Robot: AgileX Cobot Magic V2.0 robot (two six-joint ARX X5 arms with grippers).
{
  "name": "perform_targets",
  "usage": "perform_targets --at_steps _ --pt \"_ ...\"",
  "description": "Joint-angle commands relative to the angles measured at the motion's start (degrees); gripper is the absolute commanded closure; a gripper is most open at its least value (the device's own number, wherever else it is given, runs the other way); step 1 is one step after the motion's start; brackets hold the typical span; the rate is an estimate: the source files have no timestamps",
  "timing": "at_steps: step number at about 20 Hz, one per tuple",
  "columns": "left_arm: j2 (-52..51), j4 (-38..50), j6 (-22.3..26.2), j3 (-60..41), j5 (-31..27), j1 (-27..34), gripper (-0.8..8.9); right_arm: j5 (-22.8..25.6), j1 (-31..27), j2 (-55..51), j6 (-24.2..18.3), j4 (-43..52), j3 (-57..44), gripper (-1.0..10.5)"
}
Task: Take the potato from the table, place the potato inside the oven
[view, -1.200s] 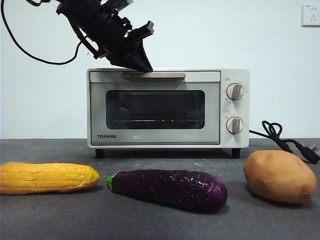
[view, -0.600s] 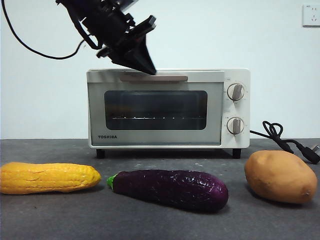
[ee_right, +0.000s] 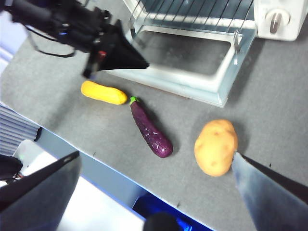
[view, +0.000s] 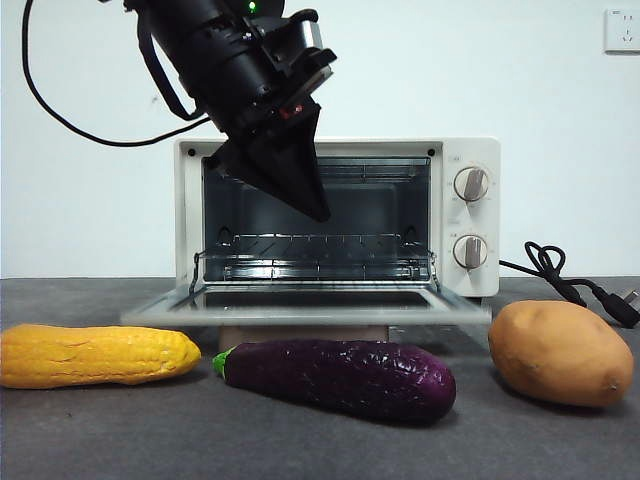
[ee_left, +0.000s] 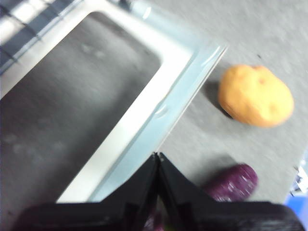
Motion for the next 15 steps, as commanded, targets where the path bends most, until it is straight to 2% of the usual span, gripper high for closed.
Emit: perform_targets --at_steps 1,3,6,9,12,15 --pt "-1.77 -0.44 0.46 -0.26 -0.2 -0.48 8.21 0.24 0.15 1.38 0.5 0.28 0.09 2.9" --pt "-3.61 -1.27 0.46 -0.26 -0.42 -0.42 8.21 0.66 0.15 2.71 0.5 0.28 0.09 2.9" --pt "-8.61 -2.43 0.31 -0.26 -0.46 0.46 8.21 4.42 1.03 5.88 0.52 0.24 0.09 2.9" --pt "-18.4 -2.73 -2.47 -0.26 -0.98 1.09 8.21 8.24 3.48 10.75 0.52 -0.85 0.09 2.9" --pt "-29.2 -4.07 -3.04 -0.26 -7.39 1.09 8.21 11.67 6.29 16.06 1.03 -0.81 0.07 2.9" --pt "-38.47 -8.2 -4.02 -0.26 -10.05 1.09 8.21 16.0 8.55 21.27 2.12 0.31 -0.2 2.9"
